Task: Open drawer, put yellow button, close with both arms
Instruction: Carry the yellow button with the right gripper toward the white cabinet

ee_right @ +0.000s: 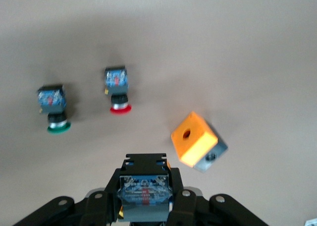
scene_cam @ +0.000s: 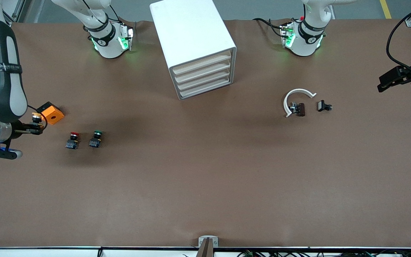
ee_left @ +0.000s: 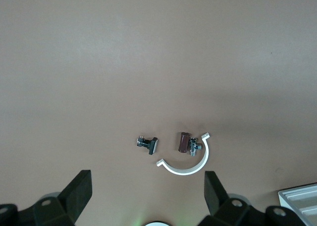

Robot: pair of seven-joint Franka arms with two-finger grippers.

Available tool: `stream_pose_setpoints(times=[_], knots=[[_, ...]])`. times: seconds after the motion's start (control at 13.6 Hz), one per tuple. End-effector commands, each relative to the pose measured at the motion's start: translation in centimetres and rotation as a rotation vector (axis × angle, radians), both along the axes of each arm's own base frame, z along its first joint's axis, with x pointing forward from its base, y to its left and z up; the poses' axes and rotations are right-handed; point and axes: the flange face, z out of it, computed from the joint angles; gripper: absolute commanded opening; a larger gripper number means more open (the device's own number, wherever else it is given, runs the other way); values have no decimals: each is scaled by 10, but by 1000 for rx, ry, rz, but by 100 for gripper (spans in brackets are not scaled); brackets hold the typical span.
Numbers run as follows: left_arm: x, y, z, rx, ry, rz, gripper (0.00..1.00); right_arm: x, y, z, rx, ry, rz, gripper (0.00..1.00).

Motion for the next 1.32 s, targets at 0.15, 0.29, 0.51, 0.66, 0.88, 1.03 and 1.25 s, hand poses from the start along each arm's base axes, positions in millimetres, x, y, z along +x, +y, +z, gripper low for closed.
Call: stream_pose_setpoints(times=[0.15,0.29,0.51,0.66,0.88,1.03,1.25], knots=[[-1,0,5,6,3,-8,100,-24,71,56,-76,45,-91,28],[-1,0,5,6,3,-7,100,-36,102,77,-107,60,-112,28],[-1,1,5,6,3,-5,100,-53,150,107,-163,67,-156,28],[-1,1,5,6,3,-5,100,-60,182,125,-202,76,-184,28],[-1,2,5,6,3,-5,100,-74,242,144,-279,55,-219,27],[-1,1,5,6,3,-5,100,-88,286,152,-319,35,-239,24],[-1,2,5,6,4,-4,100,-110,344,163,-328,5,-324,24]])
